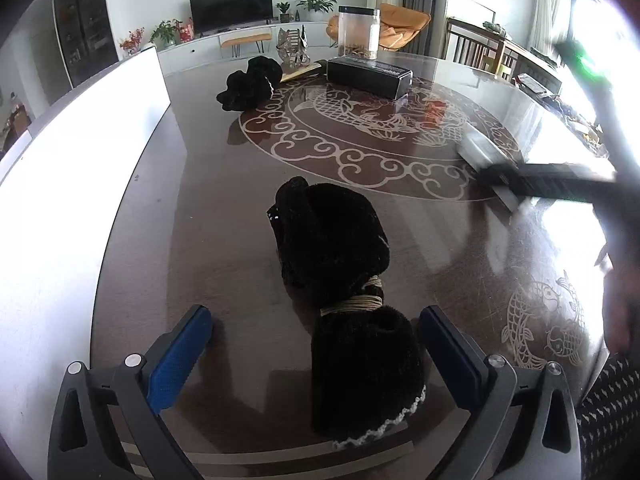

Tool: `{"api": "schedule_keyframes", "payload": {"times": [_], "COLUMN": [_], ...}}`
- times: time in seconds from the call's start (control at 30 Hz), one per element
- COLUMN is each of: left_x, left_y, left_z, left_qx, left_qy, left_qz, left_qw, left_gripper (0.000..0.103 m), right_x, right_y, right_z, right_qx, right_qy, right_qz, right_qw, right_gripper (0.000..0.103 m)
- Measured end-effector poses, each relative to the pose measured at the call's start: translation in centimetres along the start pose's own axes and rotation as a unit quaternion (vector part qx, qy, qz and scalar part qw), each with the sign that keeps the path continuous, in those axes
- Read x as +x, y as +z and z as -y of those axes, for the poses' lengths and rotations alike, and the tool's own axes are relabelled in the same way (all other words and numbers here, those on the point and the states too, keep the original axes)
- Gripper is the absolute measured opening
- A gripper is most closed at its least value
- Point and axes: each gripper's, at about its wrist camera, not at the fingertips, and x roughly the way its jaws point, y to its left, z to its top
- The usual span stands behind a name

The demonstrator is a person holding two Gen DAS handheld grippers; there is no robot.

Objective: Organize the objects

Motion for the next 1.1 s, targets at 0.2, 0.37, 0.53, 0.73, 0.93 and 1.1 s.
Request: {"api": "schedule_keyframes", "payload": {"times": [0.2,0.37,0.53,0.73,0.93,1.1], "left_x": [0.1,0.1,0.1,-0.2,-0.4,0.1], "left_y": [0.0,0.2,0.5,0.8,2.8,2.0], "left_z": [0.0,0.3,0.2,-1.4,0.2,1.1], "left_qx": [0.002,0.023,0.064,0.033,0.060,0.063], "left_qy": [-0.004,-0.017,-0.038,-0.055,-0.009,-0.032], "left_qz": [-0.001,-0.029,-0.088,-0.102,-0.066,-0.055], "left_qw": [1.0000,0.9992,0.9934,0.9927,0.9960,0.9960], "left_gripper": [0.103,0.103,0.103,0.103,0.103,0.048], "right_x": [-4.4,-7.3,-6.6,-5.9,-4.9,-6.4], "right_y": [-7.3,-11.3,-11.9,-10.6,-9.2,-9.7], "right_z": [-0.5,-0.1,1.3,1.2,0.7,0.1], "right_qx": [0.002,0.023,0.042,0.028,-0.005,-0.019], "right_qy": [-0.001,-0.009,-0.019,-0.015,0.002,0.012], "right_qz": [0.007,-0.002,-0.029,-0.048,-0.043,-0.041], "right_qw": [1.000,1.000,0.999,0.998,0.999,0.999], "right_gripper": [0.054,0.071,0.103,0.103,0.103,0.054]}}
